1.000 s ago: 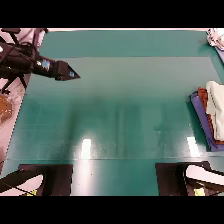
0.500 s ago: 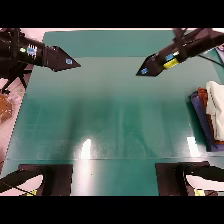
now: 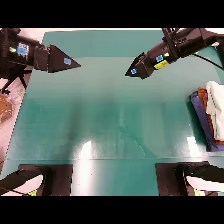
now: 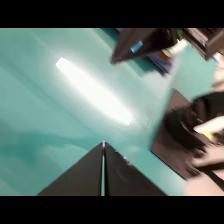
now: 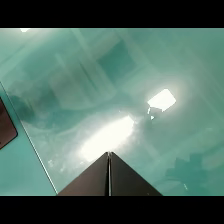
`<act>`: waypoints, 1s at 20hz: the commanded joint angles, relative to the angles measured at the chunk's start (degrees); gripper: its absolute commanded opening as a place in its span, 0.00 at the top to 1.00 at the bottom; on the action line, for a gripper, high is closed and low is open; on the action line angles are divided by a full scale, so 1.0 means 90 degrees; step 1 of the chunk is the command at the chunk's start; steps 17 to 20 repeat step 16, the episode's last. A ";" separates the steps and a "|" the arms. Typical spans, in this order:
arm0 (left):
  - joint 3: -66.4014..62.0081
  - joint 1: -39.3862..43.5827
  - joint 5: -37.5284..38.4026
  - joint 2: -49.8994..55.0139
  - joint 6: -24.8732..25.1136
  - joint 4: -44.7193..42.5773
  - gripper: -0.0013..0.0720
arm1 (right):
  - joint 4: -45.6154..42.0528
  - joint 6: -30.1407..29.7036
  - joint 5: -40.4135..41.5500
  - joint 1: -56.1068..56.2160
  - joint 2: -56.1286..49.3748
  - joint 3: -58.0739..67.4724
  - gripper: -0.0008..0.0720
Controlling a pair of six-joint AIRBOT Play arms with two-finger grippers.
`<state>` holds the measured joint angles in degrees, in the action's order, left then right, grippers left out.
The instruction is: Fold the shirts.
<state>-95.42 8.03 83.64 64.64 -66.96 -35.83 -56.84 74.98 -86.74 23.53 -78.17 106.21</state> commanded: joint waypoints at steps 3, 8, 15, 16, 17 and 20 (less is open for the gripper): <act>-0.0005 -0.0005 -0.0430 -0.0510 -0.0007 -0.0673 0.95 | -0.0024 -0.0005 -0.0029 0.0022 -0.0005 0.0044 0.97; -0.0005 -0.0005 -0.0066 -0.0483 -0.0007 -0.0670 0.95 | -0.0019 -0.0002 -0.0027 0.0022 -0.0005 0.0046 0.97; -0.0005 -0.0005 -0.0073 -0.0483 -0.0010 -0.0612 0.95 | -0.0019 -0.0002 -0.0024 0.0022 -0.0005 0.0046 0.97; -0.0005 -0.0005 -0.0073 -0.0483 -0.0007 -0.0612 0.95 | -0.0019 -0.0002 -0.0027 0.0022 -0.0005 0.0046 0.96; -0.0005 -0.0005 -0.0073 -0.0483 -0.0007 -0.0612 0.95 | -0.0019 -0.0002 -0.0027 0.0022 -0.0005 0.0046 0.96; -0.0005 -0.0005 -0.0073 -0.0483 -0.0007 -0.0612 0.95 | -0.0019 -0.0002 -0.0027 0.0022 -0.0005 0.0046 0.96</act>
